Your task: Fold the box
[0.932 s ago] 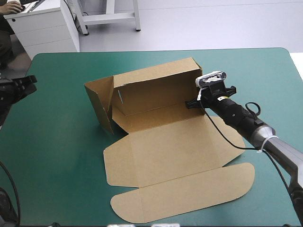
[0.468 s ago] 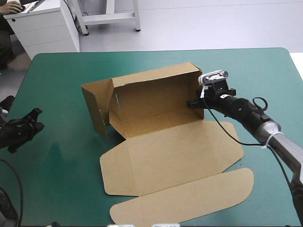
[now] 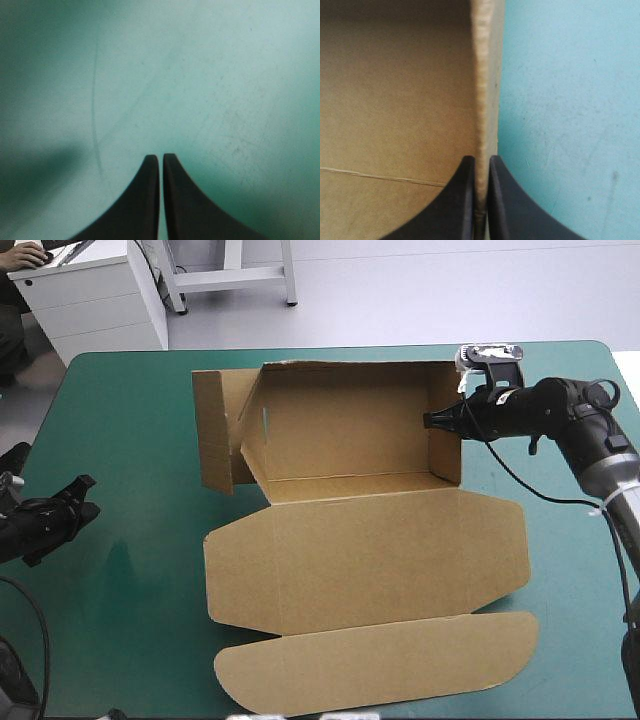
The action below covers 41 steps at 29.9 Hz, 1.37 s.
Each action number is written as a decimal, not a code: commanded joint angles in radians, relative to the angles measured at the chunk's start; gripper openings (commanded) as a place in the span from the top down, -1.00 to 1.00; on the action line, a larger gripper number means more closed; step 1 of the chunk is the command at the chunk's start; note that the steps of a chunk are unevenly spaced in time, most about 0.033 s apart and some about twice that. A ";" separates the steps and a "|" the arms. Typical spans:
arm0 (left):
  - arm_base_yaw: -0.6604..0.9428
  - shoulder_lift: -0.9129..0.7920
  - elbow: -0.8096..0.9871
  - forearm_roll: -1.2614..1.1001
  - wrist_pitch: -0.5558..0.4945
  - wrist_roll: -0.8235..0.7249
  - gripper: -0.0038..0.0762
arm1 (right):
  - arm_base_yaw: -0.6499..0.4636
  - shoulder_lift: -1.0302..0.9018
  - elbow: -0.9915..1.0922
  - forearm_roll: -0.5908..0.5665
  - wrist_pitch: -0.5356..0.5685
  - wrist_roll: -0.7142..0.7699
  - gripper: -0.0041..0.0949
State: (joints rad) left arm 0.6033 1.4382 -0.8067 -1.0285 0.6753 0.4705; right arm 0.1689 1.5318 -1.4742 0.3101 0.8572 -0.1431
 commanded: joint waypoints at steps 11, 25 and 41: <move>-0.005 -0.033 -0.024 -0.144 0.071 0.016 0.88 | -0.003 0.089 -0.074 -0.002 0.395 0.085 0.92; -0.026 -0.033 -0.024 -0.142 0.061 0.064 0.92 | -0.003 0.232 -0.078 -0.010 0.287 0.094 0.92; -0.026 -0.033 -0.024 -0.142 0.044 0.068 0.93 | -0.003 0.239 -0.078 0.063 0.209 0.007 0.59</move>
State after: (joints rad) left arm 0.5836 1.4382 -0.8067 -1.1226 0.7150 0.5340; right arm 0.1689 1.7994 -1.5320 0.3128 1.1433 -0.1165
